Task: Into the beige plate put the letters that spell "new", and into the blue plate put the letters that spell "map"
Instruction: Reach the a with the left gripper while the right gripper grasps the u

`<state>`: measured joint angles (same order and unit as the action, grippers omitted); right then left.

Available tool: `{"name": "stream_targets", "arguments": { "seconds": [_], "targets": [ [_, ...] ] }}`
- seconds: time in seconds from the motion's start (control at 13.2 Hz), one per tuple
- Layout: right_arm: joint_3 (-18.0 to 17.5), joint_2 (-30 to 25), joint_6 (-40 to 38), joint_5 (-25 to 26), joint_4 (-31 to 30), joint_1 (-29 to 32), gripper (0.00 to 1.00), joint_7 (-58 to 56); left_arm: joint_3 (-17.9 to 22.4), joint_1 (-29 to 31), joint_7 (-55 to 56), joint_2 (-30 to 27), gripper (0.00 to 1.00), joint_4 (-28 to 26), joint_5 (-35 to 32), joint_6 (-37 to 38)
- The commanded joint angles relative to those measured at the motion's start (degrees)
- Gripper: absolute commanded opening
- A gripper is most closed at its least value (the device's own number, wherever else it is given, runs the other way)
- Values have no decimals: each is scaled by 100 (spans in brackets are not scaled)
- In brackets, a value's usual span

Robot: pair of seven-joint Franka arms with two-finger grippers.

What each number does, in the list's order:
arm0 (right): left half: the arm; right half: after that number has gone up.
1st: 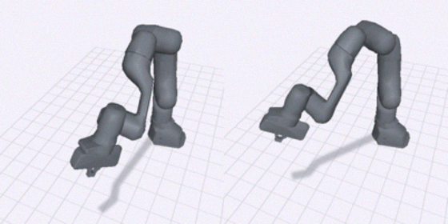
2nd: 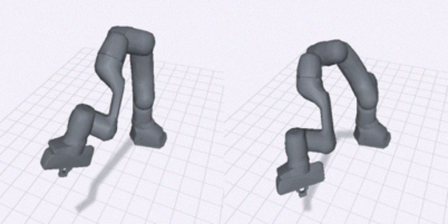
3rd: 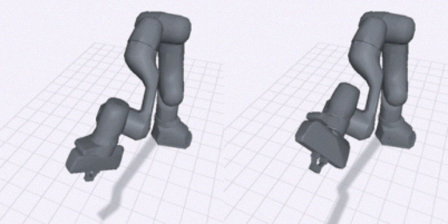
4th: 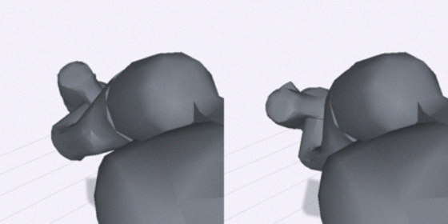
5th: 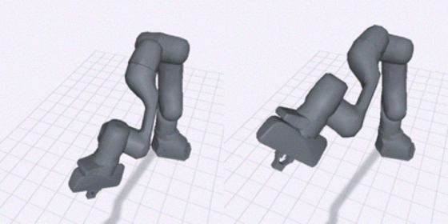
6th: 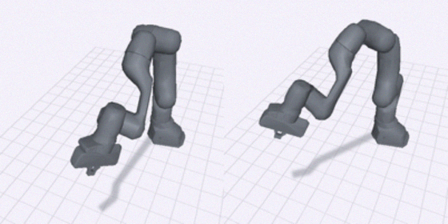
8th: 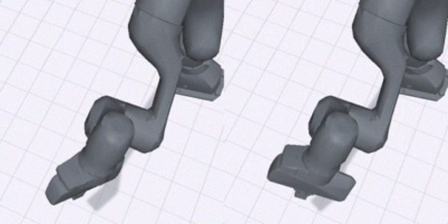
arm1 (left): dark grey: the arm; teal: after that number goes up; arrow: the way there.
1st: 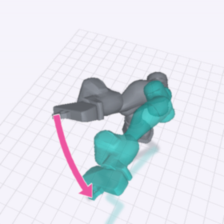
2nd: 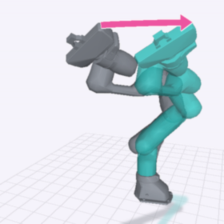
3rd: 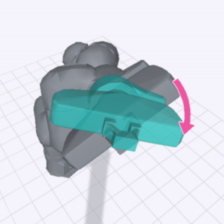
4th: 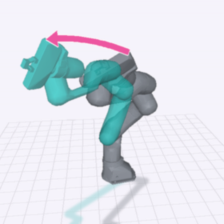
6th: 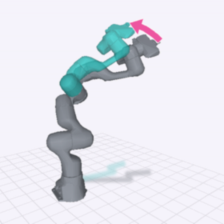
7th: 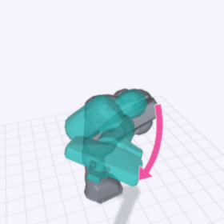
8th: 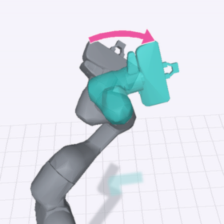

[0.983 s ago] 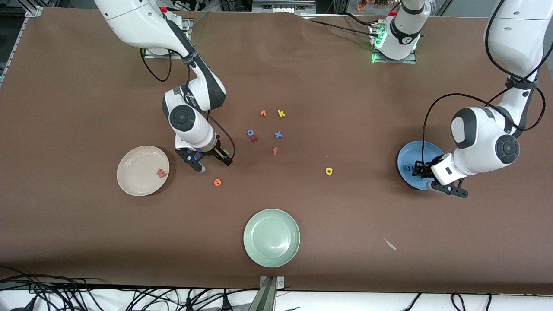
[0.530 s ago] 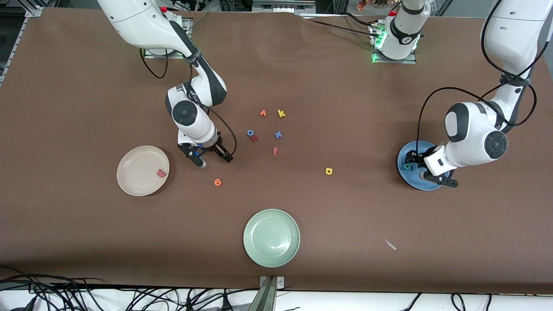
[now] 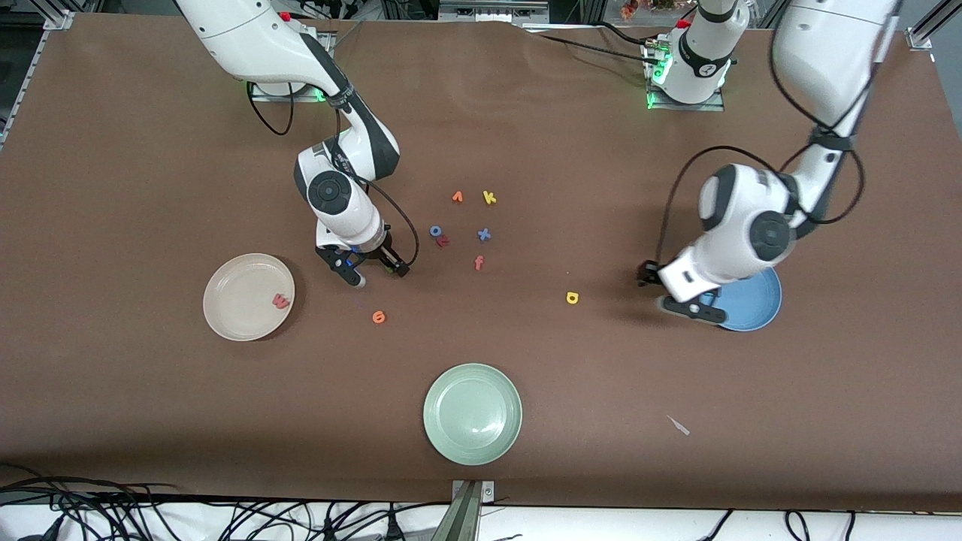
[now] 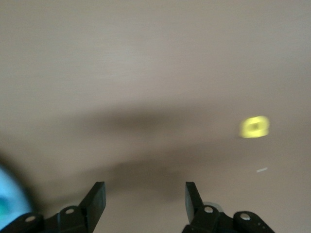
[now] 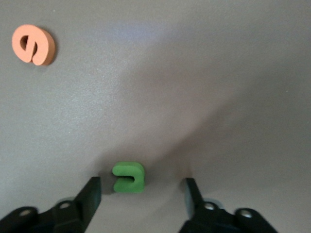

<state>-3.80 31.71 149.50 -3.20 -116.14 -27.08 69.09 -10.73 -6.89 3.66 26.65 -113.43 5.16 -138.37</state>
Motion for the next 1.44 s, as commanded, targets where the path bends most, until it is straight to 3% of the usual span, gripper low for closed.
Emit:
{"name": "stream_targets", "arguments": {
  "seconds": [0.0,0.38,0.83,1.06,1.36],
  "targets": [
    [-6,-130,80,-58,-137,-26,59,34,80,-609,915,349,74,328,-85,-234],
    [-6,-113,80,-58,-111,-17,37,25,439,-1243,1146,938,71,927,-77,-356],
    [2,-7,89,-58,-5,-8,27,-10,537,-1463,1338,1053,71,998,-41,-498],
    [2,1,80,-58,82,-8,21,-45,844,-1797,1471,1237,72,1139,-41,-515],
    [2,-7,-8,-41,205,-8,19,-71,888,-1807,1427,1317,71,1139,-59,-656]
  ]
}}
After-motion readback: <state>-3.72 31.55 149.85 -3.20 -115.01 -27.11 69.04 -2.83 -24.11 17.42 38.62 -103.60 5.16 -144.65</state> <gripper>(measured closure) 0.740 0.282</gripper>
